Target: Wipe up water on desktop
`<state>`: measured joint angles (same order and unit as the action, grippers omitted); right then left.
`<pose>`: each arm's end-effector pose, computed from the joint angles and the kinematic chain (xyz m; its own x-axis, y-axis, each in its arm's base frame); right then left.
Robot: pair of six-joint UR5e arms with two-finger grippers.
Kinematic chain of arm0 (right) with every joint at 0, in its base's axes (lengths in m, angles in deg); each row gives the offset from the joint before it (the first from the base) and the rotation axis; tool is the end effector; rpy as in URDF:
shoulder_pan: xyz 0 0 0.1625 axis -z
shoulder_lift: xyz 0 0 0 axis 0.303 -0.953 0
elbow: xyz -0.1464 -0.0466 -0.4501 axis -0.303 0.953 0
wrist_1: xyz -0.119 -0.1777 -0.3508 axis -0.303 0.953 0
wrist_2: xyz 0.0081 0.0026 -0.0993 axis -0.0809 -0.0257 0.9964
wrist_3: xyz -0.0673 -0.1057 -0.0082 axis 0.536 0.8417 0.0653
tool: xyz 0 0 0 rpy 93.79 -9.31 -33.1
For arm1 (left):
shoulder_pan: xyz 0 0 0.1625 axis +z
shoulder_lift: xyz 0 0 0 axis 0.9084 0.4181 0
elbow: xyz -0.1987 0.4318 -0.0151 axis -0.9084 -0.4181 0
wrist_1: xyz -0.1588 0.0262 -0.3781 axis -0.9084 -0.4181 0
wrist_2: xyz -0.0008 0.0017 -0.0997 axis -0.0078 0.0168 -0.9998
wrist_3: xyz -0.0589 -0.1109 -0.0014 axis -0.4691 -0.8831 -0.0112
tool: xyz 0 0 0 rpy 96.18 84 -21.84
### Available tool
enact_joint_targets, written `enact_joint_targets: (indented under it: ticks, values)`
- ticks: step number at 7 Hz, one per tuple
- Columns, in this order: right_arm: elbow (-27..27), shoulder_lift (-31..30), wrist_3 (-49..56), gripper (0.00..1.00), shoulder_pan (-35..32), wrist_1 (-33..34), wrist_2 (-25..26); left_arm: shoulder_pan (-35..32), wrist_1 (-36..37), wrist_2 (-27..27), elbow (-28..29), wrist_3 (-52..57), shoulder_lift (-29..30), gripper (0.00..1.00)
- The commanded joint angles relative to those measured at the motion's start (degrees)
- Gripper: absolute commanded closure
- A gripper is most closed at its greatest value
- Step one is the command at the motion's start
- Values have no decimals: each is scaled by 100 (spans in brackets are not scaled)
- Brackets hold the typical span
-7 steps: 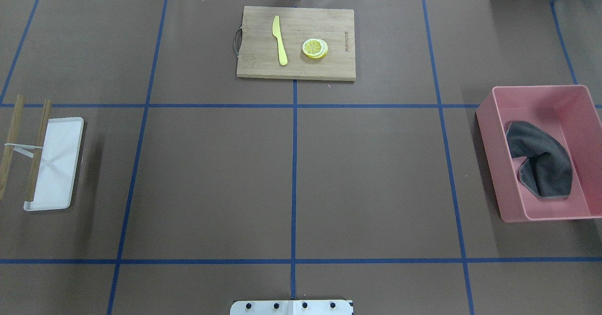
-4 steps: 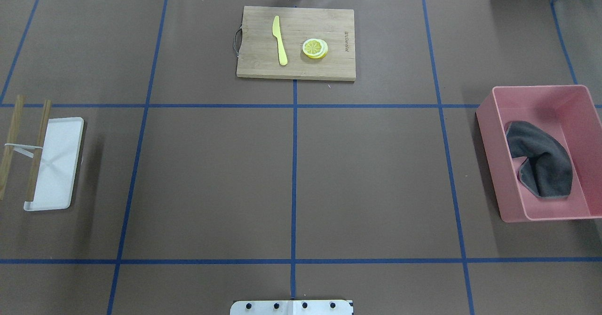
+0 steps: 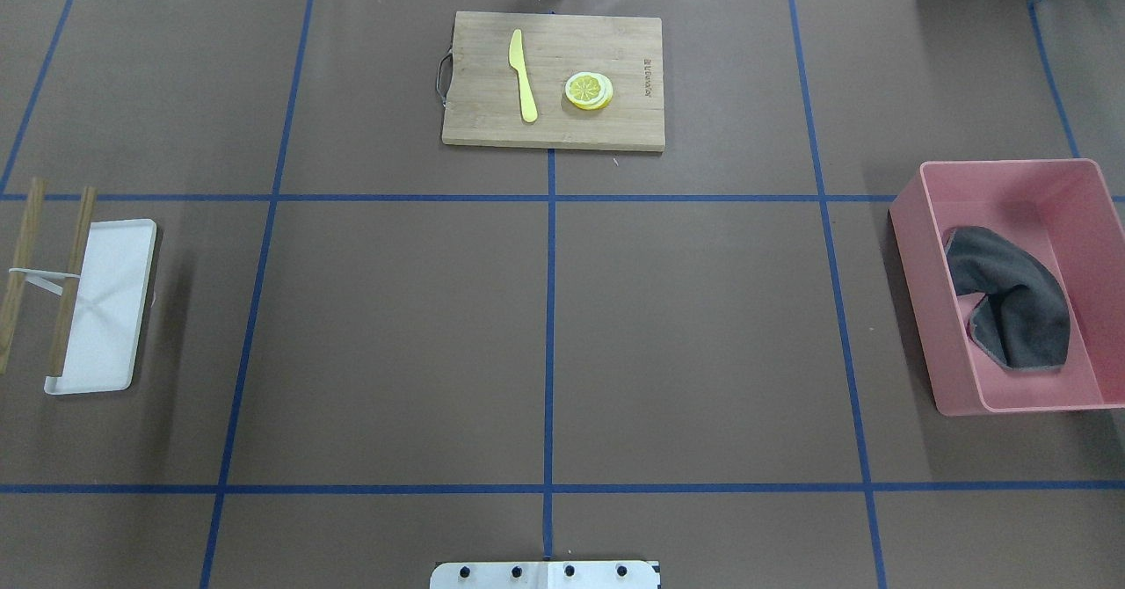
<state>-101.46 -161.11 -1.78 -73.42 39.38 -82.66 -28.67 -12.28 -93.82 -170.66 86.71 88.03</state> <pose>0.0567 -0.4794 0.7041 0.7220 0.2009 0.6621 -0.1200 0.9788 -0.1662 -0.0823 -0.4554 0.7137 0.7558 0.0326 -0.6540 0.0227 0.9969 0.0759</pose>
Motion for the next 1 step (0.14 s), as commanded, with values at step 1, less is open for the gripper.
enact_joint_targets:
  ticks: [1]
  values:
    - [24, 13, 0, 0, 0, -5, 0, 0, 10, 0, 1, 0, 0, 2]
